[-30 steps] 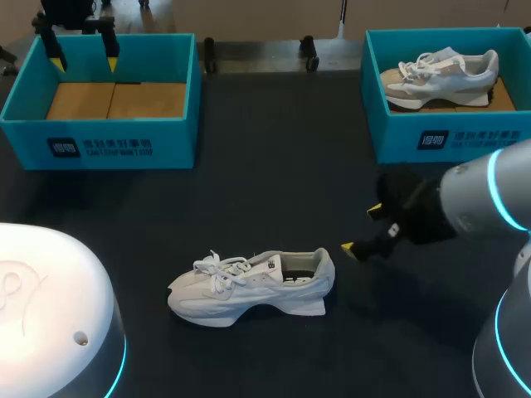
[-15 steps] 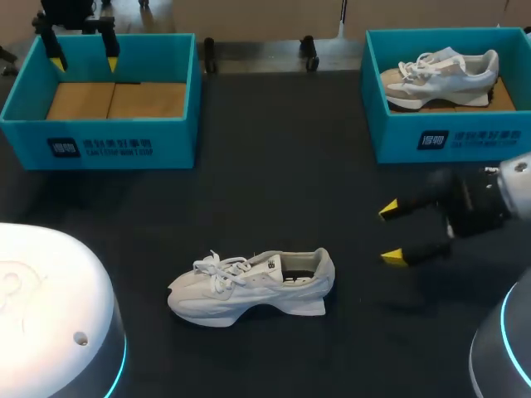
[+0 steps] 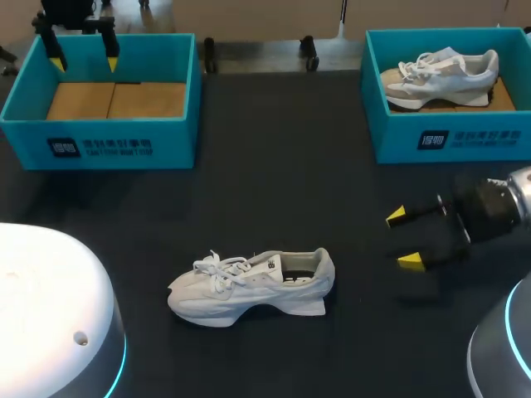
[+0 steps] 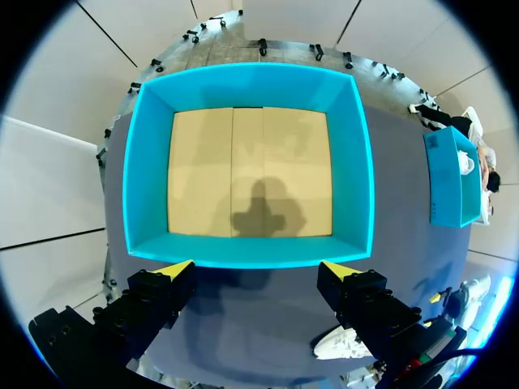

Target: Take the shoe out of the shoebox, open the shoe tongue, remove and reinsert the insole, then place the shoe into the shoebox

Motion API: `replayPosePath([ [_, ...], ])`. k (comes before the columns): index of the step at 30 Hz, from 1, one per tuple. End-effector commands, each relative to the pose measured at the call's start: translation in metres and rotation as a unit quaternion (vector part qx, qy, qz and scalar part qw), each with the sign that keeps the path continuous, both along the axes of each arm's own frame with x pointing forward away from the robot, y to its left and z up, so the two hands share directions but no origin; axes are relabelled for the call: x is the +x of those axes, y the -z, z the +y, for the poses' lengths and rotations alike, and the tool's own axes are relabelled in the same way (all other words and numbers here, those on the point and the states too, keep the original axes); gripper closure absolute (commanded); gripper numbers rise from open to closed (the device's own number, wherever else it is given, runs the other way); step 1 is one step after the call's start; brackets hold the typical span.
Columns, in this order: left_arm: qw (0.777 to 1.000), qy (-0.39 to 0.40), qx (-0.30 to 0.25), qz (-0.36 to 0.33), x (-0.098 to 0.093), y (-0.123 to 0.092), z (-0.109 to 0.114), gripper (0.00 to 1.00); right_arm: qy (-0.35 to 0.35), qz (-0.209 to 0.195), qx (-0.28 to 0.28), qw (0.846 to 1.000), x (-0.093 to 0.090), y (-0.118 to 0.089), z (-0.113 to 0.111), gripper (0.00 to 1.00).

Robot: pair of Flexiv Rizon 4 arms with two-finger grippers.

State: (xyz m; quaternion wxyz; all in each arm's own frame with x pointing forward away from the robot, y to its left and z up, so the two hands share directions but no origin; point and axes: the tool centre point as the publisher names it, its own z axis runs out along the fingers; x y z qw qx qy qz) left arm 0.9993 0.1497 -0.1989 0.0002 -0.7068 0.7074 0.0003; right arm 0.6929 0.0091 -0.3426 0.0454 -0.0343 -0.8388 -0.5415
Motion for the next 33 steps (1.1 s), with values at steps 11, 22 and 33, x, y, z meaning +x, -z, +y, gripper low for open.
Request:
replayPosePath([
  [11, 1.0, 0.0, 0.0, 0.0, 0.0, 0.0, 0.0, 0.0, 0.031, -0.053, 0.031, 0.998, -0.017, 0.022, -0.011, 0.0],
  [22, 1.0, 0.0, 0.0, 0.0, 0.0, 0.0, 0.0, 0.0, 0.031, -0.053, 0.031, 0.998, -0.017, 0.022, -0.011, 0.0],
  [33, 1.0, 0.0, 0.0, 0.0, 0.0, 0.0, 0.0, 0.0, 0.046, -0.04, 0.042, 0.997, -0.011, 0.043, 0.0, 0.0],
])
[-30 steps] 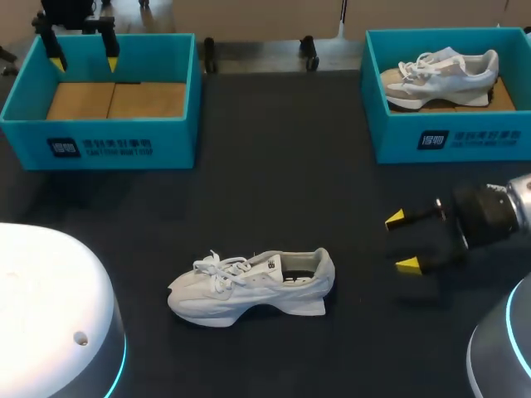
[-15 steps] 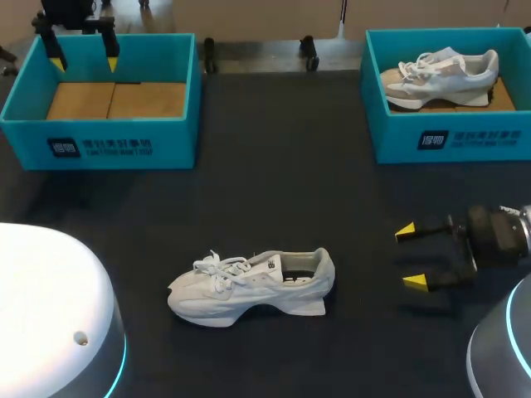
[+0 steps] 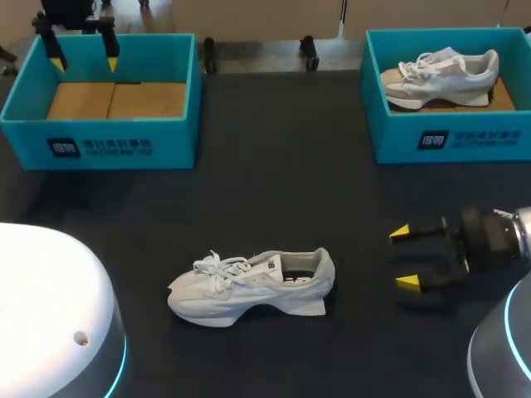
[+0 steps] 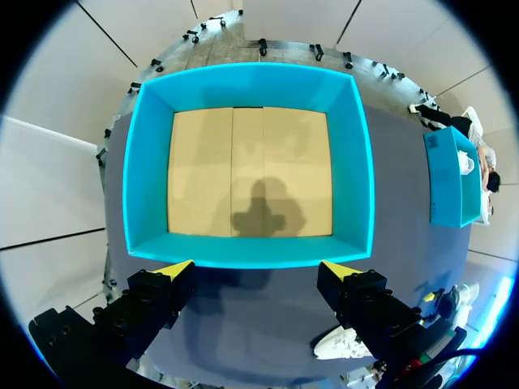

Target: Take the shoe out of the shoebox, open the shoe tongue, remove and reinsert the insole, then place the shoe into the shoebox

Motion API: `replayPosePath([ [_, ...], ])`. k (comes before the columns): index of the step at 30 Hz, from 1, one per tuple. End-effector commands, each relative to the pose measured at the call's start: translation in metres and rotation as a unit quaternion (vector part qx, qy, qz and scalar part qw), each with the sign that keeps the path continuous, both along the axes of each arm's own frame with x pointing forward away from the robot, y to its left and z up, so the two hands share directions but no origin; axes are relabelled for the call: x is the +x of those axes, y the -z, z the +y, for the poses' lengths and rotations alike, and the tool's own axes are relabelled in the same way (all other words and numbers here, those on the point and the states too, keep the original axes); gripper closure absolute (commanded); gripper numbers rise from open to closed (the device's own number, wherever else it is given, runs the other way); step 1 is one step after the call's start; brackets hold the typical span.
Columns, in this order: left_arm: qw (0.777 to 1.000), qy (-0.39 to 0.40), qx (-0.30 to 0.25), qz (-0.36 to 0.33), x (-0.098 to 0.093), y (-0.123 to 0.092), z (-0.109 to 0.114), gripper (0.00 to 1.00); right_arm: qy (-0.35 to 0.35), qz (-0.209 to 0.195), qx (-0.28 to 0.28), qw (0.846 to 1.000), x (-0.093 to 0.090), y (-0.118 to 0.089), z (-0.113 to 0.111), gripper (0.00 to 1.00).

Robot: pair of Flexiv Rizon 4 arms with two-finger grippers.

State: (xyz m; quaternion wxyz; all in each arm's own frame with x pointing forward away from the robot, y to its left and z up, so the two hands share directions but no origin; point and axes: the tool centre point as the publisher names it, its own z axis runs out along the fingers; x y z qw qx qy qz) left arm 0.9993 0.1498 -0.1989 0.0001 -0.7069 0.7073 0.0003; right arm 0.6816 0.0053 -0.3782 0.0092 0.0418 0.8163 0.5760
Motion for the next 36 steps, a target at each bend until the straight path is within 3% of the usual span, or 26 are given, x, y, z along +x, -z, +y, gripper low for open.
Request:
replayPosePath([
  [1, 1.0, 0.0, 0.0, 0.0, 0.0, 0.0, 0.0, 0.0, 0.008, 0.002, 0.002, 1.0, -0.001, 0.007, 0.003, 0.0],
  [9, 1.0, 0.0, 0.0, 0.0, 0.0, 0.0, 0.0, 0.0, 0.018, -0.014, -0.005, 1.0, -0.009, 0.011, 0.013, 0.0],
  [16, 1.0, 0.0, 0.0, 0.0, 0.0, 0.0, 0.0, 0.0, 0.033, 0.021, -0.028, 0.999, -0.007, 0.008, 0.033, 0.0],
  [29, 1.0, 0.0, 0.0, 0.0, 0.0, 0.0, 0.0, 0.0, 0.021, 0.032, -0.022, 0.999, -0.013, 0.018, 0.07, 0.0],
  [36, 1.0, 0.0, 0.0, 0.0, 0.0, 0.0, 0.0, 0.0, 0.021, 0.032, -0.022, 0.999, -0.013, 0.018, 0.07, 0.0],
])
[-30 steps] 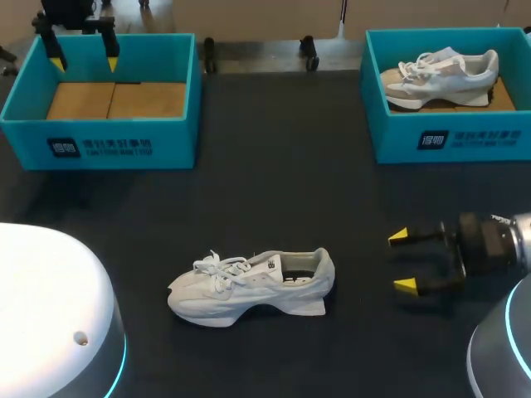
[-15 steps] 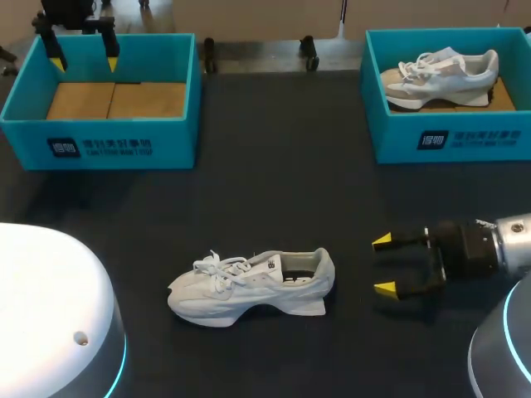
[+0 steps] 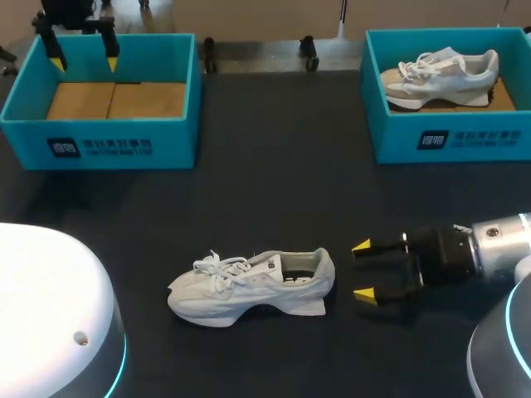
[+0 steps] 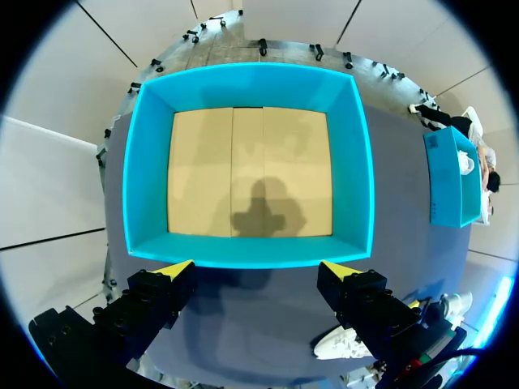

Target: Take the shoe out of the shoebox, open the shoe tongue, remove and reinsert the insole, then place the shoe into the shoebox

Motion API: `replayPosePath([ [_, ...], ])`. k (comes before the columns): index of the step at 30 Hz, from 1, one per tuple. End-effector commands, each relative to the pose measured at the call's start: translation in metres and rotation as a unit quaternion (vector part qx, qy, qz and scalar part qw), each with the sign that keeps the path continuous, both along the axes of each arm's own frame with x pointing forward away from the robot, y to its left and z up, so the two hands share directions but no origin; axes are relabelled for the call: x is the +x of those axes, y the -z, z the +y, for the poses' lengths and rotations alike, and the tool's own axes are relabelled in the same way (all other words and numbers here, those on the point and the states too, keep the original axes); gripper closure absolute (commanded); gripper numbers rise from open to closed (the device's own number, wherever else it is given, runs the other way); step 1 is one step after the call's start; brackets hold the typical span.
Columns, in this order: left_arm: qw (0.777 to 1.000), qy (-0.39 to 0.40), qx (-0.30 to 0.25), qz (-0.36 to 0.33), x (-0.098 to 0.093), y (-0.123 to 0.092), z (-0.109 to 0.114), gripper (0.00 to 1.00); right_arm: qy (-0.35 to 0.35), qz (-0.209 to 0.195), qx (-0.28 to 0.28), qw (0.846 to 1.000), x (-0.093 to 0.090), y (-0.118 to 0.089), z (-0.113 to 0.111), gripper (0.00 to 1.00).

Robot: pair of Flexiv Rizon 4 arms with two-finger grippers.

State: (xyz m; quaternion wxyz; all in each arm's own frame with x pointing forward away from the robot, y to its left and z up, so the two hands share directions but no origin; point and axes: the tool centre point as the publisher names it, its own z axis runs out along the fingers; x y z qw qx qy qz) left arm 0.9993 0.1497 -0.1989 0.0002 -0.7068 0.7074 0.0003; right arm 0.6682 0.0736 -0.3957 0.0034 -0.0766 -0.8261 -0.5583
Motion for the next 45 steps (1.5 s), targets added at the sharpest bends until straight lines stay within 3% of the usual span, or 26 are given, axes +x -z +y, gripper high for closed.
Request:
replayPosePath([
  [1, 1.0, 0.0, 0.0, 0.0, 0.0, 0.0, 0.0, 0.0, 0.0, 0.001, -0.002, 1.0, 0.0, 0.0, 0.002, 0.0],
  [26, 1.0, 0.0, 0.0, 0.0, 0.0, 0.0, 0.0, 0.0, -0.034, -0.007, 0.012, 0.999, 0.001, 0.022, 0.047, 0.0],
  [35, 1.0, 0.0, 0.0, 0.0, 0.0, 0.0, 0.0, 0.0, -0.043, 0.001, 0.02, 0.999, 0.01, 0.024, 0.055, 0.0],
  [45, 1.0, 0.0, 0.0, 0.0, 0.0, 0.0, 0.0, 0.0, -0.041, 0.009, 0.016, 0.999, 0.004, 0.017, 0.063, 0.0],
])
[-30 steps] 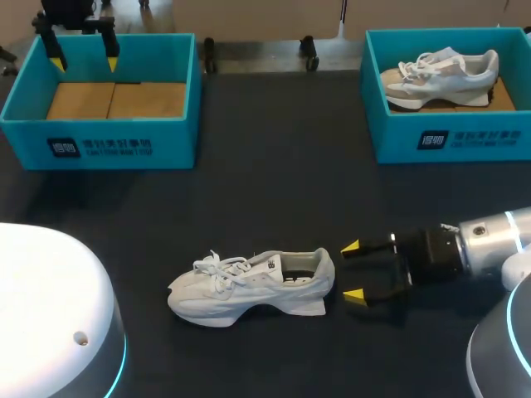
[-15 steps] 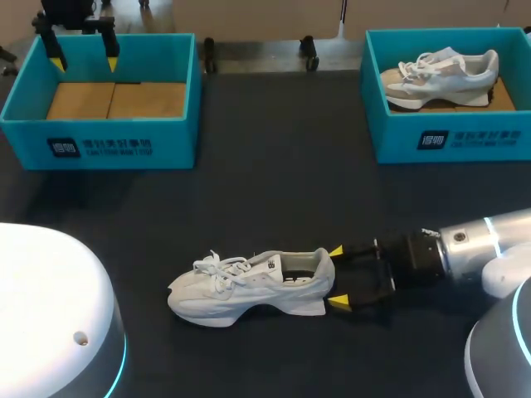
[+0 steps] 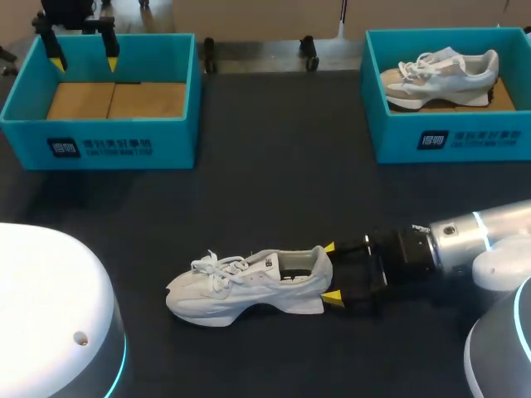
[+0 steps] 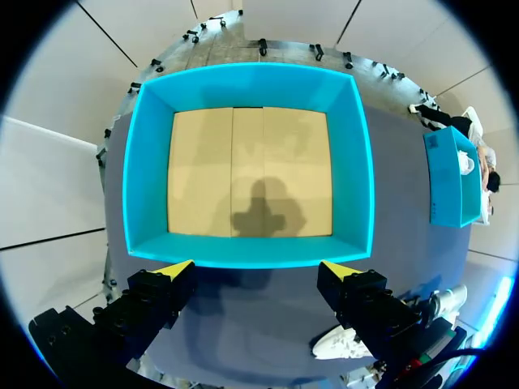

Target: Take the shoe out of the shoebox, open the shoe tongue, remove and reinsert the insole, then place the shoe into the shoebox

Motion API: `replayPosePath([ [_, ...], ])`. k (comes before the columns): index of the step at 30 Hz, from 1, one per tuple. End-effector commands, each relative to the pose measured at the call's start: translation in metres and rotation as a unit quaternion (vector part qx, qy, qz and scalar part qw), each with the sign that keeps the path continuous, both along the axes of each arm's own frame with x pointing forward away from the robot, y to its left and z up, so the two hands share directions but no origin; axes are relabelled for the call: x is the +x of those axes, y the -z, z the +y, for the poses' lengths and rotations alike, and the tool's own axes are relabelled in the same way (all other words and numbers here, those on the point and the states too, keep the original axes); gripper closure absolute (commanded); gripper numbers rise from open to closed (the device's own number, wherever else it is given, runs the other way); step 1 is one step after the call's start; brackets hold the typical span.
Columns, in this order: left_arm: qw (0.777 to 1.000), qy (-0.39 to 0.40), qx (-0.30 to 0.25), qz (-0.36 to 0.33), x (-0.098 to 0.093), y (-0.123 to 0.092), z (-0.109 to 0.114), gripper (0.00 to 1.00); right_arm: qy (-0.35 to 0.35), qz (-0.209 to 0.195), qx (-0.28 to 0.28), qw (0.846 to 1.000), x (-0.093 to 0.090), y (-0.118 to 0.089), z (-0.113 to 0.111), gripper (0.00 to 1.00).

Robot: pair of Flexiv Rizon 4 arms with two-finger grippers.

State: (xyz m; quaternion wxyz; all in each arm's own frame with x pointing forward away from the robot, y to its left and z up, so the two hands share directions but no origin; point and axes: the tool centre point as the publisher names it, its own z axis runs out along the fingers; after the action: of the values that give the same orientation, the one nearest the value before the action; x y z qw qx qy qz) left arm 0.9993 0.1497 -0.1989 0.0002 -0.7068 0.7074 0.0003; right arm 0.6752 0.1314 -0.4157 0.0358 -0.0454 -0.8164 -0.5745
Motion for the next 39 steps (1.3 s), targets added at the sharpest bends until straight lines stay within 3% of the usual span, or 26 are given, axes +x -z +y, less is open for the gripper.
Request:
replayPosePath([
  [1, 1.0, 0.0, 0.0, 0.0, 0.0, 0.0, 0.0, 0.0, 0.002, 0.0, -0.006, 1.0, -0.004, -0.003, 0.006, 0.0],
  [11, 1.0, 0.0, 0.0, 0.0, 0.0, 0.0, 0.0, 0.0, 0.01, 0.002, -0.01, 1.0, -0.012, -0.003, 0.008, 0.0],
  [22, 1.0, 0.0, 0.0, 0.0, 0.0, 0.0, 0.0, 0.0, 0.001, -0.002, 0.0, 1.0, -0.003, 0.003, 0.02, 0.0],
  [39, 1.0, 0.0, 0.0, 0.0, 0.0, 0.0, 0.0, 0.0, -0.004, -0.011, 0.004, 1.0, -0.009, 0.005, 0.041, 0.0],
])
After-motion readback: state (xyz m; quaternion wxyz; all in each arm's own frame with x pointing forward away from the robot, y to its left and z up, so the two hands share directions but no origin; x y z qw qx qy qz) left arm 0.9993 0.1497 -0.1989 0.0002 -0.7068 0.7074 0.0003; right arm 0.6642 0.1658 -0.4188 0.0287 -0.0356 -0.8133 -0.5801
